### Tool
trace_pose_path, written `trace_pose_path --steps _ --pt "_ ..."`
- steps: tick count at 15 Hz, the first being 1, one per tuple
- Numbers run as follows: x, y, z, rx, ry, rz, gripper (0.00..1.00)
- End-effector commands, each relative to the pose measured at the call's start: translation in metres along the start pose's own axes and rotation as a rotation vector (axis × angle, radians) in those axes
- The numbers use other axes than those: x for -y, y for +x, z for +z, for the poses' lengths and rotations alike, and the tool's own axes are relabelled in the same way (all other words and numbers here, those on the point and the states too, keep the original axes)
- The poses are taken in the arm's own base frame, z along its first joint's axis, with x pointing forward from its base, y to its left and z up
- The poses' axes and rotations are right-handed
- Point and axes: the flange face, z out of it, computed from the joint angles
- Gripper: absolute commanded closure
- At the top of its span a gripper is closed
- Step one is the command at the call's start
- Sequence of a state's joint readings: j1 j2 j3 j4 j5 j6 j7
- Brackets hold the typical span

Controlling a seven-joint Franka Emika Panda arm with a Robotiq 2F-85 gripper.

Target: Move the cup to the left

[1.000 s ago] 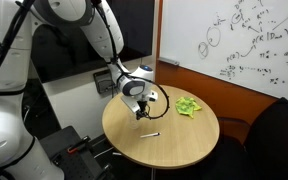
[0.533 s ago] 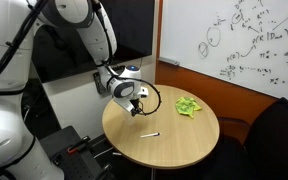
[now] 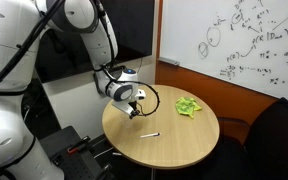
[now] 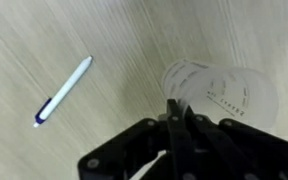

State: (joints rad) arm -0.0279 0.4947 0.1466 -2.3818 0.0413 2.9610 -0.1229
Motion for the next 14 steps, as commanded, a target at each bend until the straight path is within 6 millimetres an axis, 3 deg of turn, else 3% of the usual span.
trace_pose_path --steps 1,5,9,12,14 --pt "0.003 0.003 0.0 -0.026 -0.003 -0.043 0.63" --pt "0.015 0.009 -0.035 0.036 0.036 -0.056 0.34" --pt "0.015 0.016 -0.1 0.092 -0.027 -0.021 0.04" --pt "0.01 0.023 -0.14 0.106 -0.08 0.009 0.0" --pt "0.013 0.024 -0.156 0.134 -0.105 0.021 0.0"
